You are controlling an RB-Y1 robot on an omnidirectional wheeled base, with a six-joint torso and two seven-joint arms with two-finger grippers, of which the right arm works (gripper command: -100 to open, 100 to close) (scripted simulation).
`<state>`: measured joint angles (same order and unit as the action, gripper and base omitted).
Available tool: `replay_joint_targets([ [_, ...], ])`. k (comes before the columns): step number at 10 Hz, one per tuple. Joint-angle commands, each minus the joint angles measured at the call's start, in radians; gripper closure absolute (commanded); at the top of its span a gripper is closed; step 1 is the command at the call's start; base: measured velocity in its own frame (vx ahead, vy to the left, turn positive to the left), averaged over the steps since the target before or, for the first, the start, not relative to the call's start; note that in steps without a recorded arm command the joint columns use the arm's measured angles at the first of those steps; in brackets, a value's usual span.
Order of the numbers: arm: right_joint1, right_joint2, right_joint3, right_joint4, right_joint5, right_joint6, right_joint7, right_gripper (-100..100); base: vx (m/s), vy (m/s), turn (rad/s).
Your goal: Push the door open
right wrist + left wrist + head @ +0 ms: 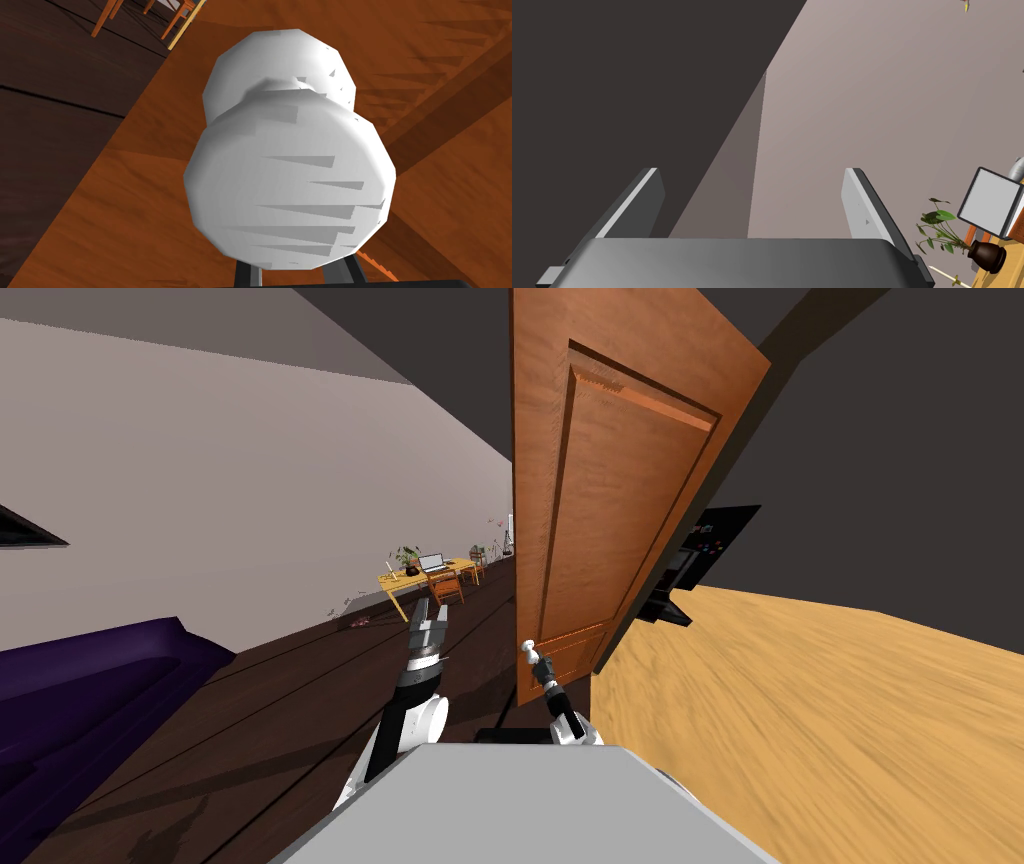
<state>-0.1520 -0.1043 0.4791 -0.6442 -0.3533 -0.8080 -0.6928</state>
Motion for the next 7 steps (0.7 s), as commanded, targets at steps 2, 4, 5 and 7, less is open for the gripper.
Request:
replay_joint_targets([
  [2,-0.023,0.009,0.006,0.006,-0.004,-0.031,-0.030,100,0.021,0.017,-0.003],
  [4,-0.031,0.014,0.020,0.012,-0.027,-0.031,-0.094,100,0.033,0.021,-0.069],
  [5,-0.031,0.014,0.020,0.012,-0.027,-0.031,-0.109,100,0.033,0.031,-0.025],
  [7,-0.034,0.016,0.027,0.016,-0.039,-0.032,-0.148,100,0.029,0.022,-0.025],
])
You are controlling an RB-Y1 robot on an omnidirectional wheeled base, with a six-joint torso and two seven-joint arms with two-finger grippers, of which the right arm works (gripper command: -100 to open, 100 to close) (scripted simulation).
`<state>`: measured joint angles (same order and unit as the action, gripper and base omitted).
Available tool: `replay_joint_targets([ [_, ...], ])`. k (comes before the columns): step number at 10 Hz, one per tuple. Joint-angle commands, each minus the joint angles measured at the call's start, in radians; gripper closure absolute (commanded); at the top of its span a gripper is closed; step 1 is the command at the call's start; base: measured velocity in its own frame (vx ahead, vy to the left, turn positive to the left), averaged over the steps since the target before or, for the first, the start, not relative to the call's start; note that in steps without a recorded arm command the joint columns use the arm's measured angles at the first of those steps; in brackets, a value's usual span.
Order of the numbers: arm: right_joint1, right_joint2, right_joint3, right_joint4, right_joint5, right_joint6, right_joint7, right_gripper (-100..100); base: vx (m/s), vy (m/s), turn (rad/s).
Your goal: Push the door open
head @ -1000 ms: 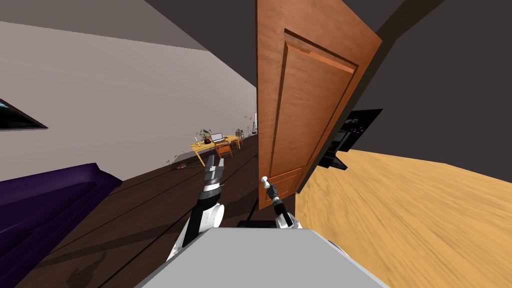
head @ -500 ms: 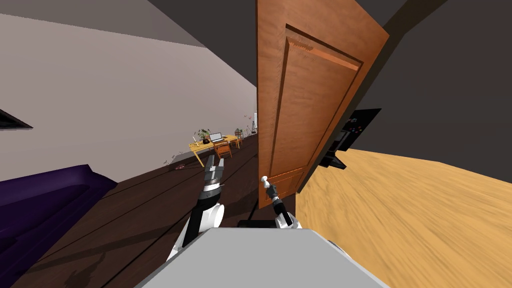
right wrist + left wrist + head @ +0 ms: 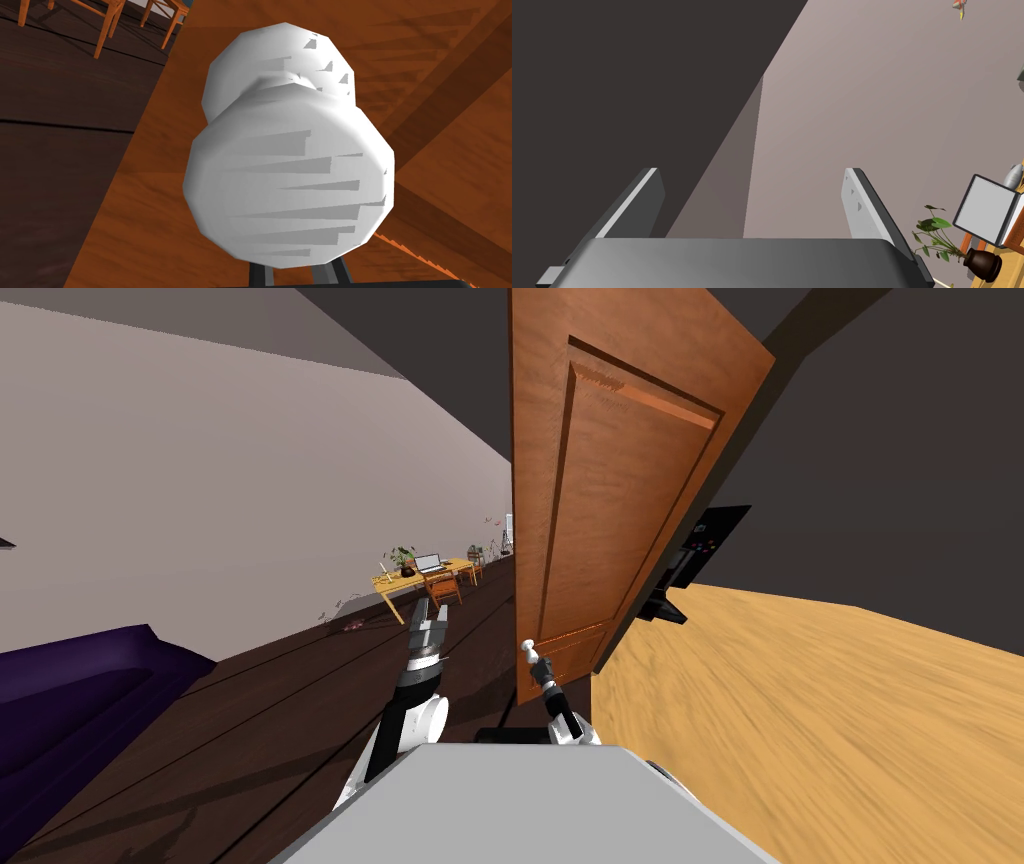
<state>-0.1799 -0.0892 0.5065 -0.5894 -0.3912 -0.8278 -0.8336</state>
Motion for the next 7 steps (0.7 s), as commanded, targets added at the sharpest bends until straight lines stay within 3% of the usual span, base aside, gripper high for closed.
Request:
replay_joint_targets([
  [1,-0.006,0.001,-0.001,-0.039,-0.001,-0.012,-0.007,100,0.016,0.017,0.006],
  [5,-0.006,0.001,-0.001,-0.039,-0.001,-0.012,-0.007,100,0.001,0.000,0.005],
  [6,-0.010,0.004,0.007,-0.035,-0.013,-0.012,-0.047,100,0.024,0.017,-0.061],
  [7,-0.010,0.004,0.007,-0.028,-0.013,-0.012,-0.047,100,0.027,0.024,-0.020],
])
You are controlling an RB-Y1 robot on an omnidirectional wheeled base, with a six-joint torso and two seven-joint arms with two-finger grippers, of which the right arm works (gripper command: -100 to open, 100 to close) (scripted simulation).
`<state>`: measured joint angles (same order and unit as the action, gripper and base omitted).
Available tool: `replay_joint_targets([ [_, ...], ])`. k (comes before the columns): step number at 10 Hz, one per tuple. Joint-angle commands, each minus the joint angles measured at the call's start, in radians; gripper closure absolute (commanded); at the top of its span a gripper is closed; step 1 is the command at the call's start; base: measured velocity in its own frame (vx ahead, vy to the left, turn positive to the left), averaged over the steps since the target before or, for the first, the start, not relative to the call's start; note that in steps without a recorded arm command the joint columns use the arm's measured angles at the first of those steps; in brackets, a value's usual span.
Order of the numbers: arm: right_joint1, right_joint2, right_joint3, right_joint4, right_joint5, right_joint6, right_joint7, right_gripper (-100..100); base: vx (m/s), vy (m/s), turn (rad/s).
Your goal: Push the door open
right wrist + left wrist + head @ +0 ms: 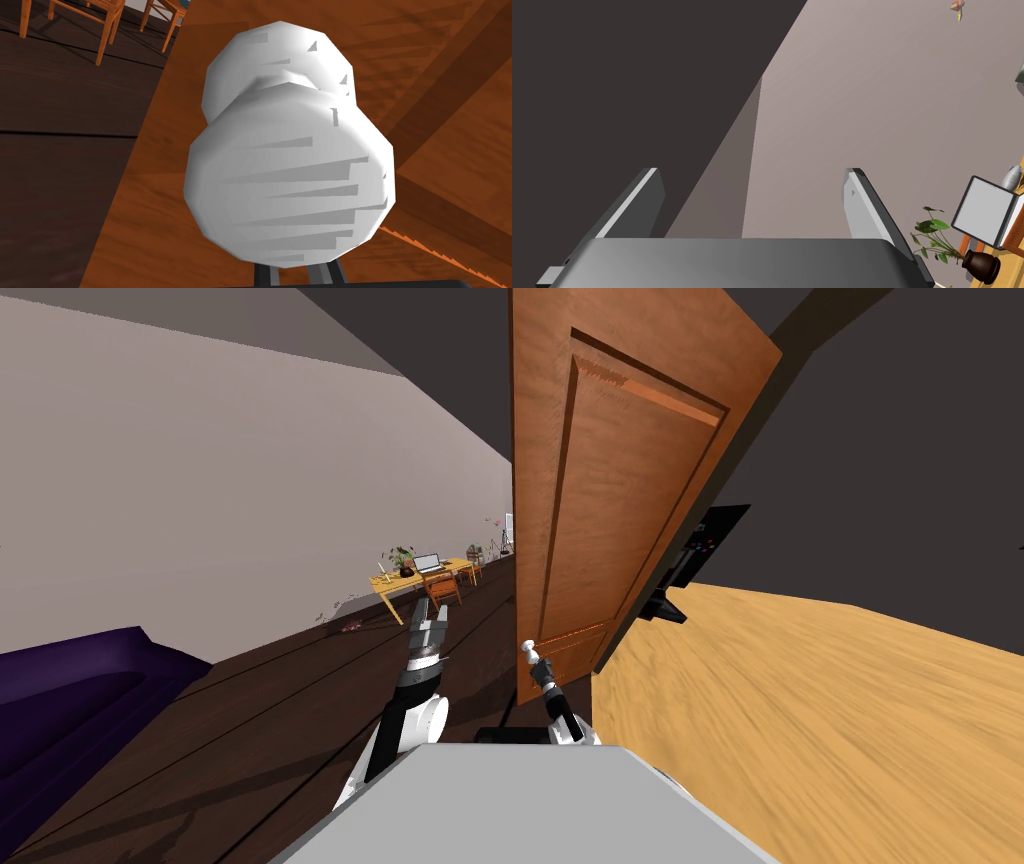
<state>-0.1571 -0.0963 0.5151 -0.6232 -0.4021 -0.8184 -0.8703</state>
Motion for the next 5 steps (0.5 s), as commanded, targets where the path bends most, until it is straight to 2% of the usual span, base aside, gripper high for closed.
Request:
replay_joint_targets([
  [1,-0.033,0.011,-0.002,-0.002,-0.002,-0.021,-0.010,100,0.010,0.008,-0.010],
  [4,-0.033,0.011,-0.002,-0.002,-0.002,-0.021,-0.010,100,-0.004,-0.001,0.001],
  [5,-0.037,0.013,0.004,0.001,-0.012,-0.021,-0.047,100,0.019,0.014,-0.039],
])
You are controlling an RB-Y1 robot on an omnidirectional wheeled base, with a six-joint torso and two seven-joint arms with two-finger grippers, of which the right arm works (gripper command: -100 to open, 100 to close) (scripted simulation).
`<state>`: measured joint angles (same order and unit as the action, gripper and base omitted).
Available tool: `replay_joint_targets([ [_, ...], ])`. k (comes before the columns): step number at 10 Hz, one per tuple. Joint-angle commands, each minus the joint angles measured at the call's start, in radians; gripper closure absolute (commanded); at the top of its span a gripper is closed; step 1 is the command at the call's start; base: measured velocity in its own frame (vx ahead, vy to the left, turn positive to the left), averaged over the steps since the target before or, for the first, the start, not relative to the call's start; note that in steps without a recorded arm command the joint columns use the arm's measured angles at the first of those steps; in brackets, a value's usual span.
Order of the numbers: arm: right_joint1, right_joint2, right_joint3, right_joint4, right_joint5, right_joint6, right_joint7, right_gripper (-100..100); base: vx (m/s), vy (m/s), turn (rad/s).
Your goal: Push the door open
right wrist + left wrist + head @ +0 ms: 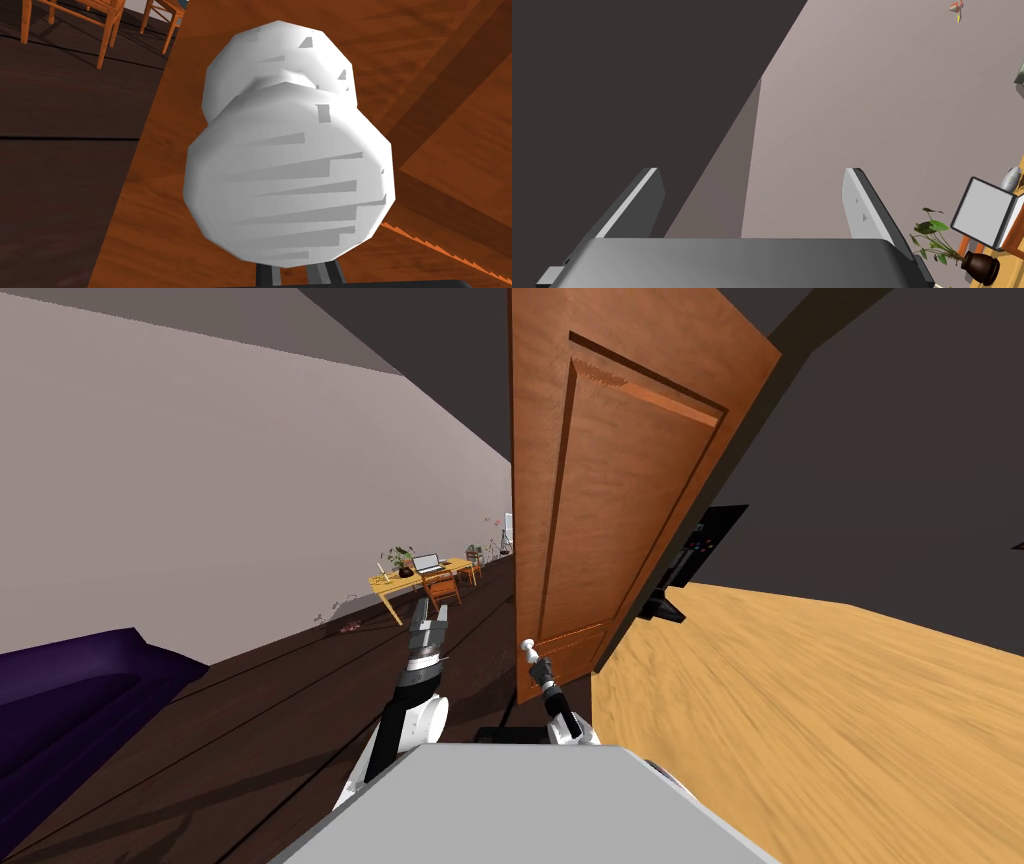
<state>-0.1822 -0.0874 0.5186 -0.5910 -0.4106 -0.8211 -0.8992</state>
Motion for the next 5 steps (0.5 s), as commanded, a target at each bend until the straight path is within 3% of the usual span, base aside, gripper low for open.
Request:
replay_joint_targets([
  [1,-0.011,0.004,0.001,-0.031,-0.004,-0.018,-0.018,100,0.026,0.016,-0.028],
  [2,-0.015,0.006,0.007,-0.028,-0.014,-0.019,-0.054,100,0.026,0.019,-0.044],
  [5,-0.015,0.006,0.007,-0.028,-0.014,-0.019,-0.054,100,0.015,0.013,-0.004],
])
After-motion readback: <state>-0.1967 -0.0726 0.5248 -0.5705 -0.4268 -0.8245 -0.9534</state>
